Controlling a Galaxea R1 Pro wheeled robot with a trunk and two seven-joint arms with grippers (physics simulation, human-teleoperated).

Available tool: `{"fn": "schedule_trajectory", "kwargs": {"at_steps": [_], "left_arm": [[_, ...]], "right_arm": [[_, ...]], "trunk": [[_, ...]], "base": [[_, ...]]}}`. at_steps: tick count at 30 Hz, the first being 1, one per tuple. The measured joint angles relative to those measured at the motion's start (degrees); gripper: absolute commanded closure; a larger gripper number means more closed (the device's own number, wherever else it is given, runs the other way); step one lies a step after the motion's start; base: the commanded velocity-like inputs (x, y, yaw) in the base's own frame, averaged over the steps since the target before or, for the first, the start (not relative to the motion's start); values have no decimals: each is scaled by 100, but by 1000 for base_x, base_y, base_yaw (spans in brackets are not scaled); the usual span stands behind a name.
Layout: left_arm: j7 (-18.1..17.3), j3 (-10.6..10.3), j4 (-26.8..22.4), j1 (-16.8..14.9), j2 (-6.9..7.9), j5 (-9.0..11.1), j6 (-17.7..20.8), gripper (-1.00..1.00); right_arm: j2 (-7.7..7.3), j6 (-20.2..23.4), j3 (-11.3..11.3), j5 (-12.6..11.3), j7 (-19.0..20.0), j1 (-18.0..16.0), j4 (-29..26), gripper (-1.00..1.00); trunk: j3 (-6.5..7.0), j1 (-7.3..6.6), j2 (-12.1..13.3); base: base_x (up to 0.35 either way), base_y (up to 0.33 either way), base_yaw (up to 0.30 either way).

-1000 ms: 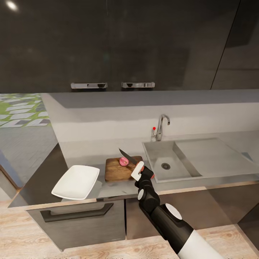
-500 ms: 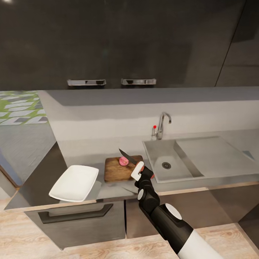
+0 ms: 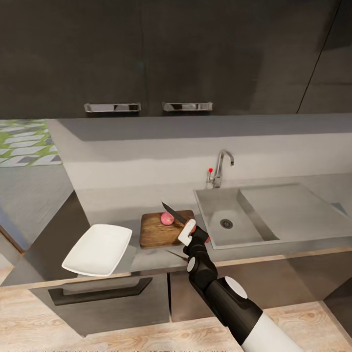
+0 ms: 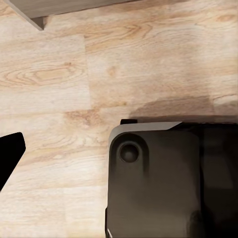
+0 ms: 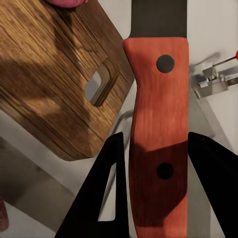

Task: In the kitchen, take the Vidalia onion out of the sink, dice it on the chopping board with the paring knife, put the diced onion into the bowl on the countertop, then place both the paring knife and the chopping board into the sink.

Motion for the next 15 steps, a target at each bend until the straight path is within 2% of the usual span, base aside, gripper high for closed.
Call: {"fn": "schedule_trajectory", "kwargs": {"at_steps": [15], "left_arm": [[0,0,0,-2,0,0,0,-100]], "right_arm": [[7,0,0,-7,0,0,0,100]], "trunk": [[-139,0,0]], "base": [[2,-1,0]]}}
